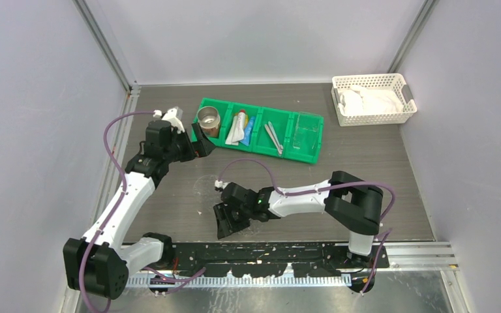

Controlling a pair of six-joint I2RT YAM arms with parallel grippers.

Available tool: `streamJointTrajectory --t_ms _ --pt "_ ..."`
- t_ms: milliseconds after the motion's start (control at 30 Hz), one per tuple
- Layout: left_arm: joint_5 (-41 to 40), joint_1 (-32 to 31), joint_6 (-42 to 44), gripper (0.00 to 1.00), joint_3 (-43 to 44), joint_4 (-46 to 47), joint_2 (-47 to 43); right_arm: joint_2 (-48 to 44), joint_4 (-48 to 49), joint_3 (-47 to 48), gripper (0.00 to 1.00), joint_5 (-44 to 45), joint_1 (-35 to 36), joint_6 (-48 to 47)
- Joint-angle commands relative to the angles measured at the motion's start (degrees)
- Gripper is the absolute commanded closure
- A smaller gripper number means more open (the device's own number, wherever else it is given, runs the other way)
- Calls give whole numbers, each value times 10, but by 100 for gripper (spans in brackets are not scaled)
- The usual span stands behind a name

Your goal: Prepare toiletry sets of a toothbrush and toothpaste on the tray

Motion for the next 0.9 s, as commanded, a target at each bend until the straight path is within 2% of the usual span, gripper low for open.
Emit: streamJointTrajectory --t_ms 0,300,700,867 --pt "-2 -2 4 0 6 5 -6 6 -37 3 44 67 -3 -20" --pt "0 -2 6 0 2 5 -9 -35 -75 -34 45 113 -36 -24" --pt "4 -2 7 0 -1 10 -8 -94 -71 -103 45 108 -110 -32" --pt "5 -2 4 0 -2 14 -3 -112 -70 -112 45 102 -121 -38"
